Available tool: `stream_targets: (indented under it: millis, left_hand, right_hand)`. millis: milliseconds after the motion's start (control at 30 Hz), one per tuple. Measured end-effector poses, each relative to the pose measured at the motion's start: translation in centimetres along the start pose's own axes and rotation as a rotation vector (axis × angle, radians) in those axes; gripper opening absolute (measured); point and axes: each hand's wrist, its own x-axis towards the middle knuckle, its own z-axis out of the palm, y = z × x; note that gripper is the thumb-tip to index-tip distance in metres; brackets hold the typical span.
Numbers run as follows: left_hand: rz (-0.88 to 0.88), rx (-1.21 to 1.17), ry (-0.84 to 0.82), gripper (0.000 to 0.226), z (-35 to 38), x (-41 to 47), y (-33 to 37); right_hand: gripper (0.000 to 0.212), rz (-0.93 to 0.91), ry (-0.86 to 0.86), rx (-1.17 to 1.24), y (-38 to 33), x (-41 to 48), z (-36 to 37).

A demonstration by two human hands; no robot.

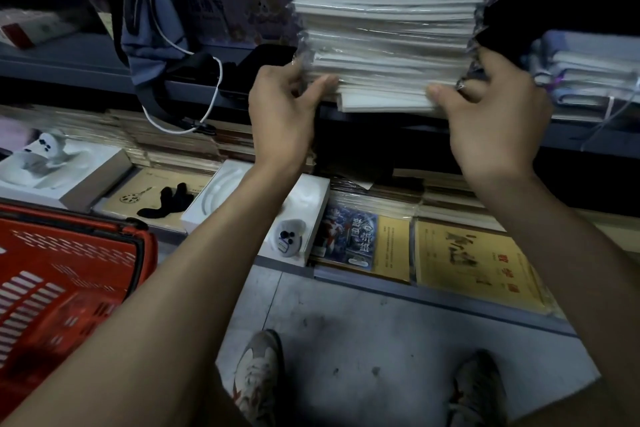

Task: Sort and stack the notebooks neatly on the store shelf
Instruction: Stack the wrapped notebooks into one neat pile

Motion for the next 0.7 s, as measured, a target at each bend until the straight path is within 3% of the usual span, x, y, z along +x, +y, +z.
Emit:
stream_targets:
  millis: [133, 333, 500, 700]
  left_hand:
    - [-0.088, -0.129, 0.002, 0.016, -0.4, 0.0, 0.4]
    - [-0.147, -0.122, 0.006, 0.017, -0.4, 0.0, 0.9]
    - [-0.17, -0.121, -0.097, 0.027, -0.8, 0.6, 0.8]
    - [-0.165, -0.014, -0.119, 0.033, -1.3, 1.0, 0.1]
  right_hand:
    - [0.063, -0.003, -0.006, -0.017, -0.2, 0.1, -0.2]
    - [0.058, -0.038, -0.024, -0.097, 0.0, 0.1, -0.1]
    - [0.075, -0.026, -0.077, -0.06, 0.2, 0.4, -0.4]
    - [0.08, -0.022, -0.14, -0.041, 1.0, 1.4, -0.4]
